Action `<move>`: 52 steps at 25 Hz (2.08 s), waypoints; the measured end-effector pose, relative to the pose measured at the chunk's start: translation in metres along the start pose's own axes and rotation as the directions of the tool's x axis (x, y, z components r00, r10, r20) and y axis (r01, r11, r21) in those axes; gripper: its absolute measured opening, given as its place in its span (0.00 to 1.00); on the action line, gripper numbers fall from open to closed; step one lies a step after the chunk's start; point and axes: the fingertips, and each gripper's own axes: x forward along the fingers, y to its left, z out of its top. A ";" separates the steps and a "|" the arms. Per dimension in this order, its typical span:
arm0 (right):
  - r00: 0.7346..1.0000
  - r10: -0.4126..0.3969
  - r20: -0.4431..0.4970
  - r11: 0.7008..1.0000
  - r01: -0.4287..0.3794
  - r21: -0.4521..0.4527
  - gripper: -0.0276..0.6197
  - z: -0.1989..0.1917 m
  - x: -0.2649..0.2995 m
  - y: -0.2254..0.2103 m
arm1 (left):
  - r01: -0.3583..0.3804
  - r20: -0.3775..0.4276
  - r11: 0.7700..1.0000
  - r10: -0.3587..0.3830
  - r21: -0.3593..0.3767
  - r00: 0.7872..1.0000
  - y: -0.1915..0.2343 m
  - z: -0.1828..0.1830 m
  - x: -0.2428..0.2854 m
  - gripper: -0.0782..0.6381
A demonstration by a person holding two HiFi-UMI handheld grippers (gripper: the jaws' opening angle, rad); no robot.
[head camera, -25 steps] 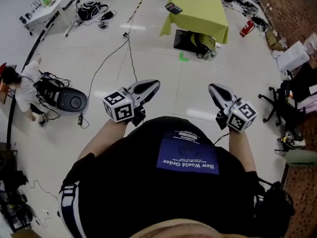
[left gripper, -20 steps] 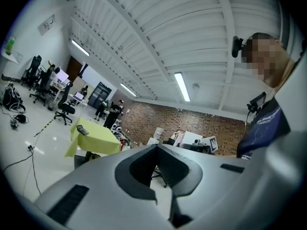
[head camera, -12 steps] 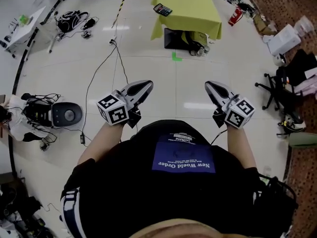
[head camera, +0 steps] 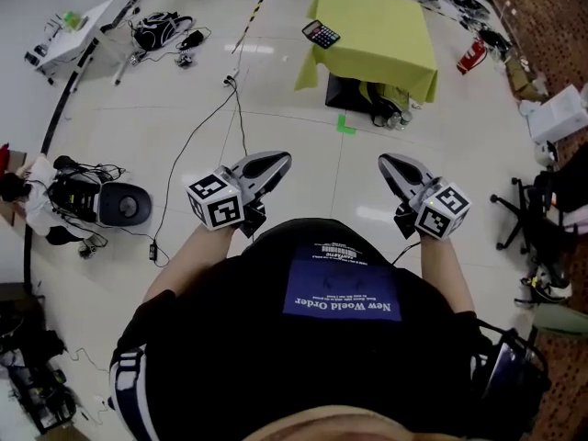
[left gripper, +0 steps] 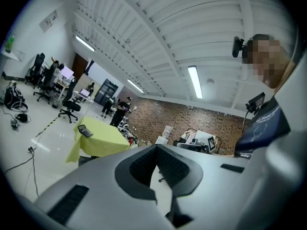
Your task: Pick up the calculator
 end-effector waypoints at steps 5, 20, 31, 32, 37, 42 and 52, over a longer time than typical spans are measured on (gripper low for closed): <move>0.994 0.103 -0.021 0.994 -0.104 -0.041 0.02 0.030 0.002 -0.064 | -0.071 0.017 0.997 0.071 0.013 0.997 0.010 0.012 0.062 0.12; 0.995 0.095 -0.021 0.994 -0.096 -0.053 0.02 0.063 0.066 -0.165 | -0.051 0.025 0.998 0.052 -0.039 0.998 0.103 0.051 0.136 0.12; 0.997 -0.068 0.046 0.997 0.070 -0.045 0.02 0.115 0.186 -0.217 | 0.119 -0.025 0.992 -0.121 -0.044 0.992 0.253 0.125 0.159 0.12; 0.995 -0.079 0.058 0.996 0.081 -0.032 0.02 0.119 0.197 -0.221 | 0.130 -0.025 0.990 -0.131 -0.045 0.991 0.266 0.131 0.159 0.12; 0.994 -0.097 0.055 0.995 0.098 -0.012 0.02 0.126 0.248 -0.233 | 0.155 -0.024 0.987 -0.157 -0.050 0.987 0.318 0.155 0.156 0.12; 0.995 -0.100 0.025 0.995 0.101 -0.013 0.02 0.134 0.275 -0.254 | 0.140 0.005 0.987 -0.141 -0.080 0.990 0.353 0.169 0.155 0.12; 1.000 -0.012 0.016 0.999 0.013 -0.034 0.02 0.147 0.281 -0.349 | 0.048 -0.011 0.996 -0.049 -0.069 0.999 0.386 0.178 0.232 0.12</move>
